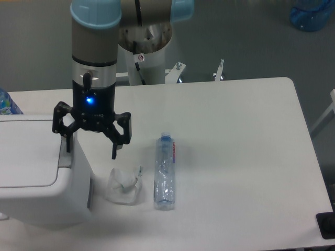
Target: Open the trash can
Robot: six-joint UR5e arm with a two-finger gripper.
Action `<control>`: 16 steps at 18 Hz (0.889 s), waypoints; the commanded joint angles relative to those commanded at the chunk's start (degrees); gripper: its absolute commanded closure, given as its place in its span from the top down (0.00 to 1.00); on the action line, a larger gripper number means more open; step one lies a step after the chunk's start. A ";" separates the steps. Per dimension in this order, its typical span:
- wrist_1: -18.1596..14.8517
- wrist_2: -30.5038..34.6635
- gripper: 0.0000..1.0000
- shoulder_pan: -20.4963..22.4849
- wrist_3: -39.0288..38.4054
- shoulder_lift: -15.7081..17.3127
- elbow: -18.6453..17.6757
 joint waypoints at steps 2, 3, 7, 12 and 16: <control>0.00 0.00 1.00 0.00 0.00 0.00 -0.18; 0.00 0.00 1.00 0.00 0.00 -0.09 -0.18; 0.00 0.09 1.00 0.00 0.00 -0.35 -0.18; 0.00 0.18 1.00 0.00 0.00 -0.53 -0.26; 0.00 0.18 1.00 0.00 0.00 -0.53 -0.26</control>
